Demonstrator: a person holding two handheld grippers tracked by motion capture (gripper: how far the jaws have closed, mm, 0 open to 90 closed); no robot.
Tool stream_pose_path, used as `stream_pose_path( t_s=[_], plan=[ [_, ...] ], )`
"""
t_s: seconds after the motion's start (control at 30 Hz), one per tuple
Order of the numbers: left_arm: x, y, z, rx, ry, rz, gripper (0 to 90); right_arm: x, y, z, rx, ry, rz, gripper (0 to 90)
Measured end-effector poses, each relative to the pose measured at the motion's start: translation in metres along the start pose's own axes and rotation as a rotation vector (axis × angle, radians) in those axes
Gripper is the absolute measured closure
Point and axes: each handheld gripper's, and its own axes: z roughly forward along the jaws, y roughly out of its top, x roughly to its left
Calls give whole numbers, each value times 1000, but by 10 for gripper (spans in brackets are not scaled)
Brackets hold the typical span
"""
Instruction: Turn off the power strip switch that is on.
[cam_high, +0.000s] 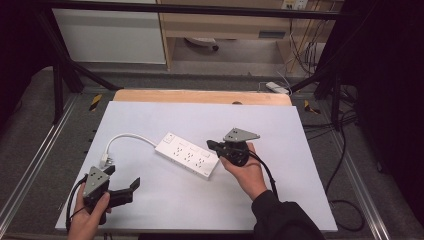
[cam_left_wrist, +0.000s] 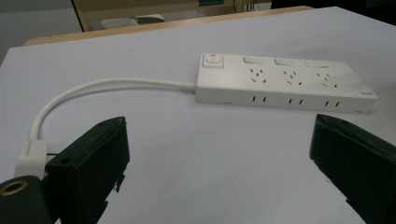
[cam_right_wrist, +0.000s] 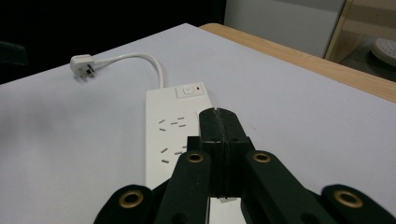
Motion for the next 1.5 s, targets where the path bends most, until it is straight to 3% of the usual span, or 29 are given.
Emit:
stream_pose_path(
  t_s=[0.8, 1.5],
  plan=[
    [0, 0, 0, 0, -2, 1, 47, -1, -7, 12, 36, 6, 2, 900],
    [1, 0, 0, -1, -3, 2, 47, -5, -19, 32, 100, 3, 2, 900]
  ],
)
